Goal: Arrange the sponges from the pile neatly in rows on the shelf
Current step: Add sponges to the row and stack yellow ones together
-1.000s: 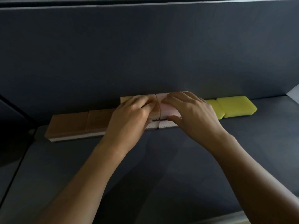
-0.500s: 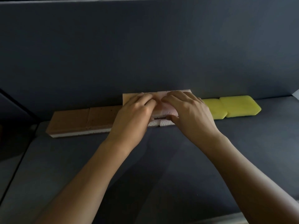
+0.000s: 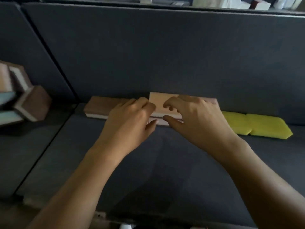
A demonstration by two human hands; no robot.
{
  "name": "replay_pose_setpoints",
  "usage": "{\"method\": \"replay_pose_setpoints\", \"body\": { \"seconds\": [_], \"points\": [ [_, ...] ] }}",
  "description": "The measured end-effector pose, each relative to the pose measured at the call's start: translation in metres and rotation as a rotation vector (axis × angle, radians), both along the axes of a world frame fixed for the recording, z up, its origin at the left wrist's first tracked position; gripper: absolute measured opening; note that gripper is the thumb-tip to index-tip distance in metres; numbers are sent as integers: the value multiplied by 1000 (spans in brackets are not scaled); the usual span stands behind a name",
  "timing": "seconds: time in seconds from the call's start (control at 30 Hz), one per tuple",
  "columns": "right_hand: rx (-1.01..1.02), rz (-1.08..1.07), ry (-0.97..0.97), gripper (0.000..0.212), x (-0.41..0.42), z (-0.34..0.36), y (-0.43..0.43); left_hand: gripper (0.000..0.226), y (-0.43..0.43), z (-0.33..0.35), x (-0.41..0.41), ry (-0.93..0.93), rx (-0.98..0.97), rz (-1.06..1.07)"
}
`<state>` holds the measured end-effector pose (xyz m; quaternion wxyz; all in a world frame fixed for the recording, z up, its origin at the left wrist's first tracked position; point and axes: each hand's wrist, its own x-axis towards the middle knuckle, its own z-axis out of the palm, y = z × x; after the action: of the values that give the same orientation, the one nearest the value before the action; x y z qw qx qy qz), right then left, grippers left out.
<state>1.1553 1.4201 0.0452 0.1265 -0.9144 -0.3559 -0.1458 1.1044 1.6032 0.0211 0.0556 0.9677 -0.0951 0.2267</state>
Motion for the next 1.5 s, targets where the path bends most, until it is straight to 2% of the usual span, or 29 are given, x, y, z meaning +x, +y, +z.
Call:
{"method": "replay_pose_setpoints", "body": {
  "seconds": [0.07,0.2,0.3,0.5,0.67,0.87,1.03,1.17,1.3,1.4,1.5],
  "points": [
    [-48,93,25,20,-4,6,23,22,17,0,-23,12,6,100],
    [-10,309,-1,20,-22,6,84,24,55,-3,-76,31,48,352],
    [45,438,-19,28,-38,2,133,27,88,-4,-112,37,72,513],
    [37,567,-16,36,-63,-2,218,28,150,-1,-160,54,79,703],
    [45,543,20,38,-68,-6,270,31,196,2,-162,75,66,723],
    [124,460,3,39,-67,-2,328,21,251,9,-157,26,64,700],
    [113,389,-103,69,-61,13,393,21,292,18,-157,-43,23,662],
    [-54,323,-171,81,-52,14,440,22,320,22,-159,-78,-6,631],
    [-88,245,-223,72,-48,4,458,18,341,25,-158,-199,-21,605],
    [22,225,-260,65,-51,5,448,29,357,31,-148,-324,-58,593],
    [114,198,-281,60,-61,9,424,58,375,38,-128,-327,-55,624]
  ]
}}
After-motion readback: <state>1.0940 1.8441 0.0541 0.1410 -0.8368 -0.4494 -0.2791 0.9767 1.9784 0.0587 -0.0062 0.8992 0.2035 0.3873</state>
